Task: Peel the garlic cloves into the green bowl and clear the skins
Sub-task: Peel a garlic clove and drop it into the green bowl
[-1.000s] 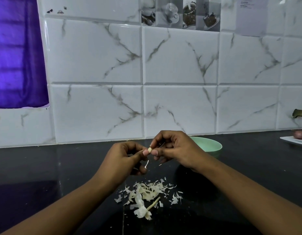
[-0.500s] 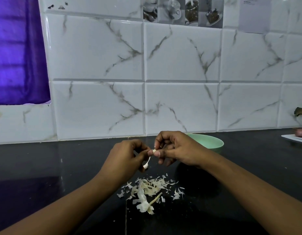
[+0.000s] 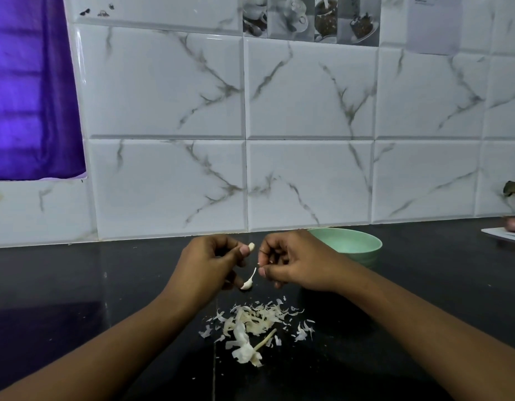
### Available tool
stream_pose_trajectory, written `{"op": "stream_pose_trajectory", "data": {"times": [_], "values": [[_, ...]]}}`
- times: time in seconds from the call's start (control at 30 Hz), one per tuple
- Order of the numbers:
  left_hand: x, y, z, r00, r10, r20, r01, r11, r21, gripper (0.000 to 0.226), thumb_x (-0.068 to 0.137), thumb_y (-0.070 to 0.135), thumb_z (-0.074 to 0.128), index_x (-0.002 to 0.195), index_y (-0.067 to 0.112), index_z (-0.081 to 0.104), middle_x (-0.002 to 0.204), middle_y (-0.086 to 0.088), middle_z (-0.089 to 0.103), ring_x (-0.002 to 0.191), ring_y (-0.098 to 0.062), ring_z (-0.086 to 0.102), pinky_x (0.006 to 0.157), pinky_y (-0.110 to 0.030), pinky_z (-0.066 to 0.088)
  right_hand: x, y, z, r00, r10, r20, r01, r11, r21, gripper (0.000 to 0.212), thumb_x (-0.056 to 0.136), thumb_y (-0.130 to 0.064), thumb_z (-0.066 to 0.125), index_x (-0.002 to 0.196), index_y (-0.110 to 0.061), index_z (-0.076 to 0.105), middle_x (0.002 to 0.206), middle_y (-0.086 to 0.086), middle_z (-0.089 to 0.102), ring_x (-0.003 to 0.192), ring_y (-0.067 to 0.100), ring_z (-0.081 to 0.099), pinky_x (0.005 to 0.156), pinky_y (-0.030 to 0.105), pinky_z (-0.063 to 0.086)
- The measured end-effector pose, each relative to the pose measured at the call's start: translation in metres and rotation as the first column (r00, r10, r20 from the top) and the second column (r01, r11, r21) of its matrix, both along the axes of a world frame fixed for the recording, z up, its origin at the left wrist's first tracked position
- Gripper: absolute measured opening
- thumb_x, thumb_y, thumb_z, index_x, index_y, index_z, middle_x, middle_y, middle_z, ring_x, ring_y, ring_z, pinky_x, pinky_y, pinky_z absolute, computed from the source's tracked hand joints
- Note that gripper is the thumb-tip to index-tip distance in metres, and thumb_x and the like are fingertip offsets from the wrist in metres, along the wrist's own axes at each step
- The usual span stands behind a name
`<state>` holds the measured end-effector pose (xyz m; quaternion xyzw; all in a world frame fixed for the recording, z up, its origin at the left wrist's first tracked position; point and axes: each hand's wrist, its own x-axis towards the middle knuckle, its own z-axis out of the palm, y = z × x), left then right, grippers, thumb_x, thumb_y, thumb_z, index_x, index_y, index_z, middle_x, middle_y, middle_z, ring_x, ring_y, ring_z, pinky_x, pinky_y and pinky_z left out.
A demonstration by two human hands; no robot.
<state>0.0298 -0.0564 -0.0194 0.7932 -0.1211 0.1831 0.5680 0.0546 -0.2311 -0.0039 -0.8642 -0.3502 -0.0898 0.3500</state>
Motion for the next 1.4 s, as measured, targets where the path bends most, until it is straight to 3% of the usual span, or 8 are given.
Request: {"op": "stream_pose_trajectory", "data": {"times": [0.2, 0.3, 0.37, 0.5, 0.77, 1.0, 1.27, 1.4], "values": [[0.000, 0.000, -0.003, 0.993, -0.076, -0.087, 0.070, 0.995, -0.077, 0.011, 0.089, 0.019, 0.065, 0.085, 0.009, 0.067, 0.072, 0.001, 0.068, 0.053, -0.015, 0.065, 0.060, -0.033, 0.052, 0.002, -0.014, 0.008, 0.996, 0.006, -0.085, -0.011, 0.999, -0.054, 0.024, 0.082, 0.003, 0.066, 0.090, -0.020, 0.062, 0.088, -0.001, 0.068, 0.076, 0.004, 0.065, 0.072, 0.028, 0.054], [0.000, -0.001, -0.003, 0.992, -0.088, -0.092, 0.081, 0.994, -0.076, 0.010, 0.089, 0.018, 0.065, 0.087, 0.009, 0.067, 0.073, 0.000, 0.068, 0.054, -0.014, 0.065, 0.059, -0.032, 0.053, 0.001, -0.015, 0.011, 0.996, -0.012, -0.085, 0.010, 1.000, -0.016, 0.003, 0.084, -0.019, 0.071, 0.087, -0.020, 0.070, 0.087, -0.001, 0.073, 0.084, 0.010, 0.067, 0.081, 0.025, 0.051], [0.000, -0.001, -0.002, 0.992, -0.094, -0.089, 0.088, 0.993, -0.074, 0.009, 0.088, 0.017, 0.065, 0.086, 0.009, 0.068, 0.073, 0.000, 0.068, 0.054, -0.014, 0.065, 0.060, -0.033, 0.054, 0.000, -0.016, 0.012, 0.996, -0.037, -0.080, 0.037, 0.999, 0.000, 0.015, 0.084, -0.031, 0.069, 0.076, -0.018, 0.069, 0.077, -0.002, 0.073, 0.069, 0.002, 0.063, 0.071, 0.015, 0.045], [0.000, 0.000, -0.002, 0.992, -0.091, -0.086, 0.088, 0.995, -0.047, 0.008, 0.088, 0.017, 0.066, 0.084, 0.010, 0.068, 0.071, 0.001, 0.069, 0.054, -0.014, 0.065, 0.064, -0.036, 0.056, 0.004, -0.015, 0.008, 0.986, 0.005, -0.169, 0.016, 0.993, 0.120, 0.017, 0.081, -0.008, 0.072, 0.074, -0.013, 0.057, 0.065, 0.002, 0.063, 0.058, 0.013, 0.061, 0.064, 0.026, 0.050], [0.000, 0.000, -0.002, 0.999, -0.037, -0.006, 0.038, 0.998, 0.051, 0.005, 0.086, 0.012, 0.069, 0.083, 0.010, 0.072, 0.062, 0.002, 0.069, 0.050, -0.011, 0.064, 0.061, -0.031, 0.059, 0.002, -0.011, 0.005, 0.988, 0.041, -0.146, -0.013, 0.982, 0.187, 0.023, 0.082, 0.000, 0.068, 0.092, -0.020, 0.062, 0.100, 0.014, 0.063, 0.081, 0.018, 0.060, 0.073, 0.037, 0.059], [-0.004, -0.001, -0.002, 0.999, -0.027, 0.048, 0.020, 0.991, 0.133, 0.010, 0.084, 0.020, 0.071, 0.075, 0.018, 0.071, 0.068, -0.004, 0.071, 0.053, -0.014, 0.068, 0.054, -0.023, 0.054, 0.004, -0.005, 0.001, 0.992, 0.068, -0.103, -0.037, 0.959, 0.281, 0.016, 0.082, -0.003, 0.069, 0.083, -0.019, 0.068, 0.078, -0.002, 0.070, 0.076, 0.010, 0.068, 0.071, 0.027, 0.058], [-0.003, -0.001, -0.002, 0.999, -0.039, 0.024, 0.035, 0.990, 0.135, 0.003, 0.082, 0.018, 0.073, 0.079, 0.017, 0.072, 0.070, -0.002, 0.072, 0.056, -0.013, 0.068, 0.054, -0.023, 0.054, 0.004, -0.005, 0.002, 0.999, 0.006, -0.042, 0.005, 0.965, 0.263, 0.020, 0.078, -0.001, 0.073, 0.075, -0.020, 0.067, 0.075, 0.014, 0.071, 0.077, 0.033, 0.070, 0.077, 0.046, 0.058], [-0.003, -0.001, -0.003, 0.998, -0.037, 0.058, 0.028, 0.988, 0.151, 0.006, 0.079, 0.014, 0.075, 0.080, 0.019, 0.073, 0.064, 0.000, 0.071, 0.057, -0.011, 0.069, 0.053, -0.018, 0.052, 0.004, -0.007, 0.005, 0.997, 0.027, -0.074, -0.009, 0.972, 0.236, 0.019, 0.079, 0.001, 0.072, 0.076, -0.016, 0.065, 0.075, 0.016, 0.071, 0.071, 0.024, 0.068, 0.076, 0.040, 0.056]]}}
